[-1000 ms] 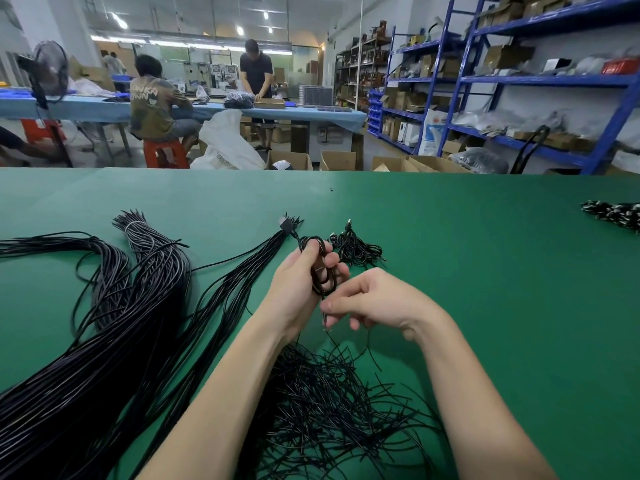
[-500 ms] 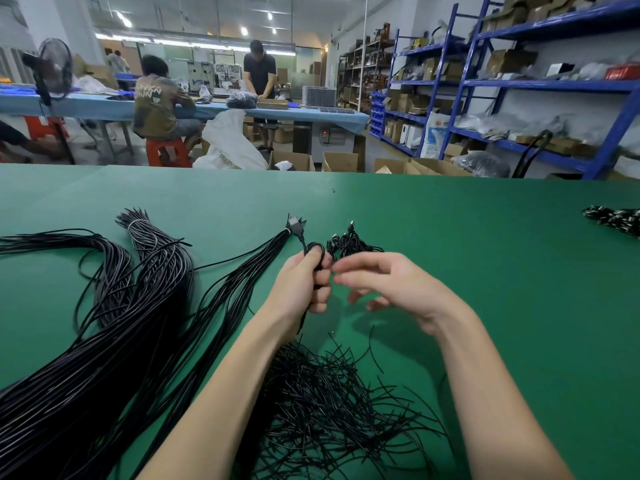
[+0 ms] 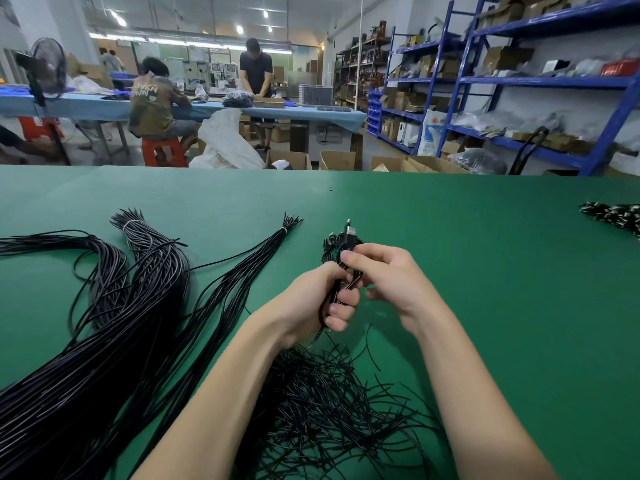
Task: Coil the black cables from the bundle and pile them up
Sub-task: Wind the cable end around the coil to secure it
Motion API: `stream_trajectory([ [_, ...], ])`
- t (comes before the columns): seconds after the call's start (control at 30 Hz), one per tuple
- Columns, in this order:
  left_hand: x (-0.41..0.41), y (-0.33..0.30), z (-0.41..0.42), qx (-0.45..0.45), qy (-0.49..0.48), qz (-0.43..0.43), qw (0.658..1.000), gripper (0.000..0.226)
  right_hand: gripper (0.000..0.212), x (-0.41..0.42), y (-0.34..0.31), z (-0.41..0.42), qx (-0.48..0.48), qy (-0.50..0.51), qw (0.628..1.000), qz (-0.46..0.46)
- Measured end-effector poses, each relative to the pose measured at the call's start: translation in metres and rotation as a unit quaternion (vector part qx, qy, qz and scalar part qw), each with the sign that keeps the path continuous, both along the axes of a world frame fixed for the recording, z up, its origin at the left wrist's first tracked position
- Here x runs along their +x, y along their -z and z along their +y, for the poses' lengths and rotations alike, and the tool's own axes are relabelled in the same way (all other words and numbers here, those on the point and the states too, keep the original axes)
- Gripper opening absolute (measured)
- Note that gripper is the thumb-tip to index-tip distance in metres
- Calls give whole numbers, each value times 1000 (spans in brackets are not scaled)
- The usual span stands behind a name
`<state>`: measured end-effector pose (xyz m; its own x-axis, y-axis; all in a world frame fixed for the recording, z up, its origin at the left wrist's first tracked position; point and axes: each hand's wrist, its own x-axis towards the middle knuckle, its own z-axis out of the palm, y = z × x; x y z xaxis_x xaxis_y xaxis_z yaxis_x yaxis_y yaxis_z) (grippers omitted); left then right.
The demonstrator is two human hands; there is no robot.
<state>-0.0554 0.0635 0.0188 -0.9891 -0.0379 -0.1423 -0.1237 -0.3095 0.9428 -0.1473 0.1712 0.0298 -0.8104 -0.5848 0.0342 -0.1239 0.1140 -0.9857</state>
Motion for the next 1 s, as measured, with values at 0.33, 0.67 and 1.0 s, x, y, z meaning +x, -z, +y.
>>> stream_trajectory([
  [0.33,9,-3,-7,-17,46,4,999,26,19,-7,2,14,-33,-119,992,11],
  [0.67,11,-3,-8,35,95,-31,994,20,44,5,14,-2,-50,26,978,202],
  [1.0,2,0,-7,118,34,-28,992,15,48,-9,29,-2,-34,159,949,271],
])
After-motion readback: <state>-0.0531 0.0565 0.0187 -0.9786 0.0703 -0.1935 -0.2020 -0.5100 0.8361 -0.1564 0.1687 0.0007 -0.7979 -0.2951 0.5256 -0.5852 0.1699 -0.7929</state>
